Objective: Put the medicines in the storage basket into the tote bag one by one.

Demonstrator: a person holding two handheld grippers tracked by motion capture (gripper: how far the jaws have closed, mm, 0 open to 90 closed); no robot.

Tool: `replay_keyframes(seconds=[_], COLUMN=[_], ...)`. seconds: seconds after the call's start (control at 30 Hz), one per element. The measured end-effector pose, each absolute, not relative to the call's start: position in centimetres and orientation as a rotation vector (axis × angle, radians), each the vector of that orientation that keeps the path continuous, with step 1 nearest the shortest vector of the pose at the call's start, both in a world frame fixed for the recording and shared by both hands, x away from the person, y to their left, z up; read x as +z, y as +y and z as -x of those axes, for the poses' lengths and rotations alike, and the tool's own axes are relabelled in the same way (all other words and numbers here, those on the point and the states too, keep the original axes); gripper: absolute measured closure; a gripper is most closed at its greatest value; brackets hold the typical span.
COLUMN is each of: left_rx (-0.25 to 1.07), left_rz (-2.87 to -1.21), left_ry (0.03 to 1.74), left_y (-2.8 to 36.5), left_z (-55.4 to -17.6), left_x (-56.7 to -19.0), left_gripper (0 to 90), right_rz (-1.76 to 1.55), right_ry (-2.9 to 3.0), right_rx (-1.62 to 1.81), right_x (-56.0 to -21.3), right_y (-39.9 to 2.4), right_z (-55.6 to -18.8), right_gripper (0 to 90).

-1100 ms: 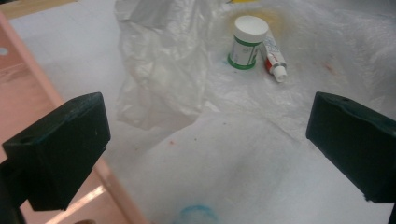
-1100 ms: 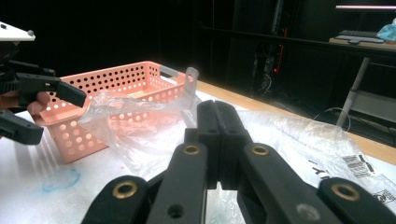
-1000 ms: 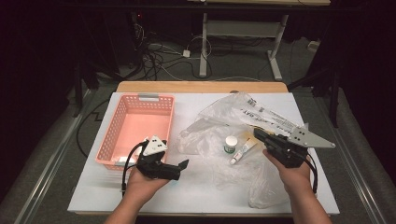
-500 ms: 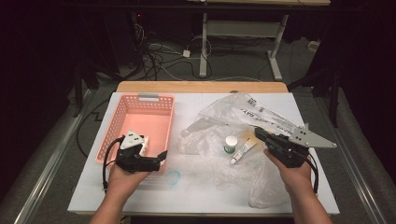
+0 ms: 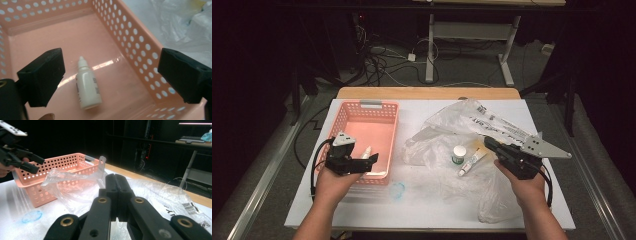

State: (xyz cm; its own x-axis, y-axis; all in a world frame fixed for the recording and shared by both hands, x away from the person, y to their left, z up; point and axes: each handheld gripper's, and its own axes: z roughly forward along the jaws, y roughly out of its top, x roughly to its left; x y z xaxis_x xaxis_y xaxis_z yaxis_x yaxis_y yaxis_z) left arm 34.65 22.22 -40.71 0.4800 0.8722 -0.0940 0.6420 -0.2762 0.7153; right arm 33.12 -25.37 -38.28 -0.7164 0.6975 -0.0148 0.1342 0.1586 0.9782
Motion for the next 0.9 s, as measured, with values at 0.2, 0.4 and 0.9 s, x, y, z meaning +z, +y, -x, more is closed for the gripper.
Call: replay_keyframes(seconds=[0.2, 0.4, 0.9], left_rx=[0.341, 0.248, -0.05], left_rz=[-2.102, -2.234, -2.328], left_ry=[1.315, 1.4, 1.599], left_y=[22.6, 21.9, 22.5], left_z=[-37.1, -39.1, -42.8], left_x=[-40.5, -41.4, -43.3], left_gripper=[14.6, 14.8, 35.6], right_rz=[-0.792, -0.798, -0.796], right_ry=[1.963, 1.962, 1.966], right_rx=[1.593, 1.593, 1.596], right_x=[-38.2, -38.2, -38.3], right_y=[-25.5, -25.5, -25.5], right_z=[-33.1, -33.1, -33.1], right_gripper=[90.0, 90.0, 90.0])
